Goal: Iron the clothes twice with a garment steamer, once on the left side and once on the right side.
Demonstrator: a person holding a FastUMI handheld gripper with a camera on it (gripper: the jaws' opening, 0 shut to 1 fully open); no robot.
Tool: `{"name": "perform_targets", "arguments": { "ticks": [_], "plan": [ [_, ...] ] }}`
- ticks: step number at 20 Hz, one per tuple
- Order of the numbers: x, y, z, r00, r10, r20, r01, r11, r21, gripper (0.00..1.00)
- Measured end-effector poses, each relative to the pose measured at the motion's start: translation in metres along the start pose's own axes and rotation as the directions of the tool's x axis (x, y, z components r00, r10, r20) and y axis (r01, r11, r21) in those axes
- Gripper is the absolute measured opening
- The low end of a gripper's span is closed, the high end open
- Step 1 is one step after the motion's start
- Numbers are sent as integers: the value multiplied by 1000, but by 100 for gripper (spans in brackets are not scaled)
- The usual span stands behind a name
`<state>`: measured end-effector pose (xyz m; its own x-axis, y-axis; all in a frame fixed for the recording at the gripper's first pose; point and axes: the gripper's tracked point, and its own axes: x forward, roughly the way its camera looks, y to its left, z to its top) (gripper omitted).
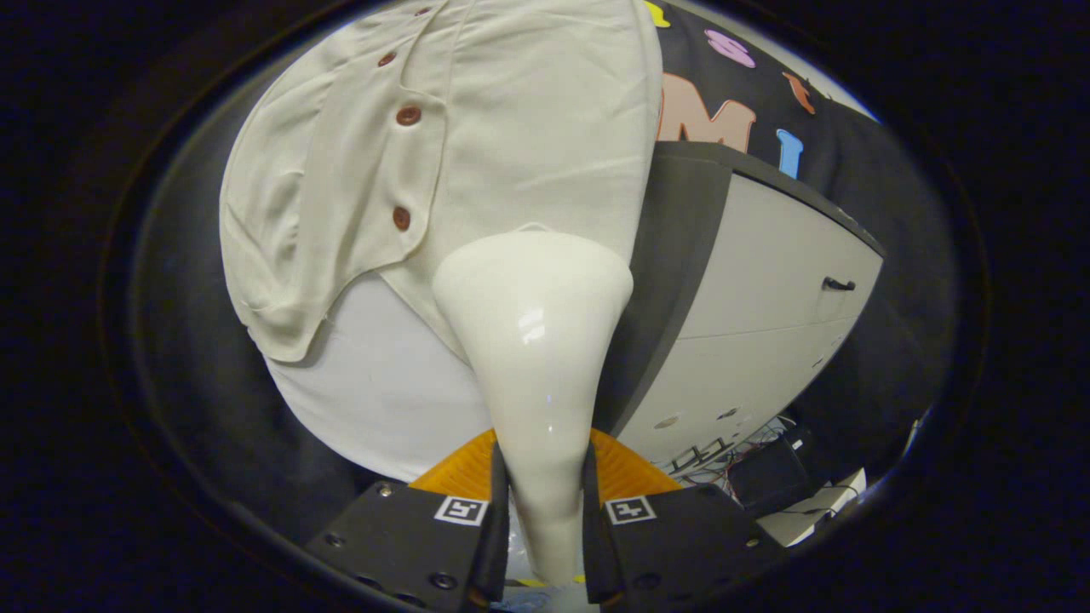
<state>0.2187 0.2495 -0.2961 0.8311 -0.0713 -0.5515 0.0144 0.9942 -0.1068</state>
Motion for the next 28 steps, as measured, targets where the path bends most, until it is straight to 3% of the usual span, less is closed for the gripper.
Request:
{"name": "perform_targets", "arguments": {
  "ticks": [11,19,28],
  "plan": [
    [-92,0,-39,999,38,25,-38,999,2,36],
    [-185,-2,5,983,68,173,-69,998,0,36],
    [-275,-8,88,945,84,317,-91,996,6,36]
  ]
}}
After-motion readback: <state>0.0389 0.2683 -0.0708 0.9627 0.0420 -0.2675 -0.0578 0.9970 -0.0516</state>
